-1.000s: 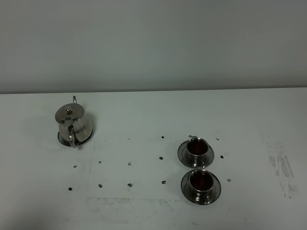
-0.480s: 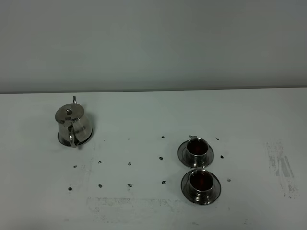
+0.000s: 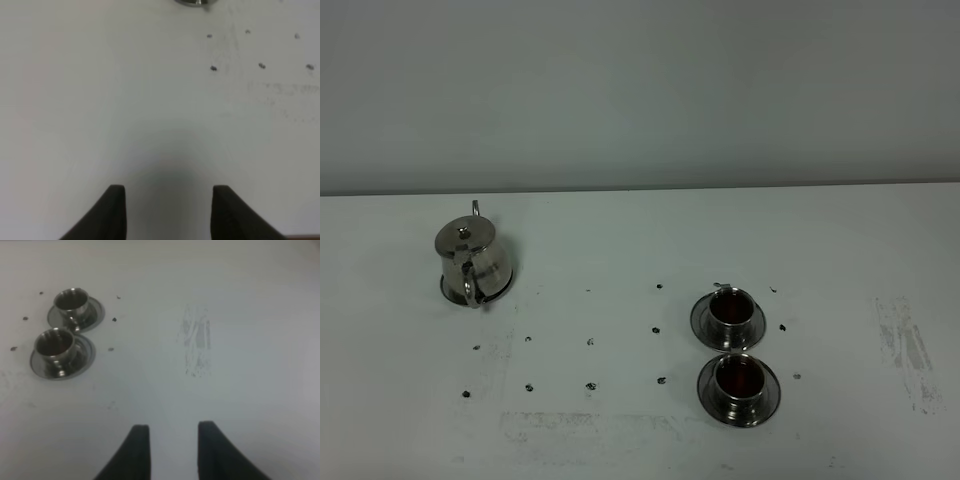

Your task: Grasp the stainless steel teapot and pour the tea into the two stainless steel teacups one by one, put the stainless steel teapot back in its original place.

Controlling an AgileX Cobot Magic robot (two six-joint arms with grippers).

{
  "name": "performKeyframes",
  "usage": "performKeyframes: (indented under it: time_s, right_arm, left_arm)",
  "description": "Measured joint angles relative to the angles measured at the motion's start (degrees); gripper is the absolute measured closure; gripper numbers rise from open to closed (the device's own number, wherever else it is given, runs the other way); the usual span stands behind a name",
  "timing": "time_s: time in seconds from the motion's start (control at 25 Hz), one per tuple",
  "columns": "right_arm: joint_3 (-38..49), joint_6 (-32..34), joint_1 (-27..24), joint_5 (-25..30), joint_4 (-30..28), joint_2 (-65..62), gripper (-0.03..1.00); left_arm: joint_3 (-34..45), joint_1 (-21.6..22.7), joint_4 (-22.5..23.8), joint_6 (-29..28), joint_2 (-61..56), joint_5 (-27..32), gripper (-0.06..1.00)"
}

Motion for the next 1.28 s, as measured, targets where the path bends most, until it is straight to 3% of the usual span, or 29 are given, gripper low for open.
performKeyframes:
  time_s: [0.84,1.28]
  right_arm:
    - [0.0,0.0,0.0,0.0,0.0,0.0,0.75]
    - [0.0,0.0,3.4,0.0,0.1,0.0,0.75]
  left_arm:
    - [0.0,3.4,0.0,0.0,-1.2,0.0,0.53]
    - [0.0,3.4,0.0,0.0,-1.2,0.0,0.53]
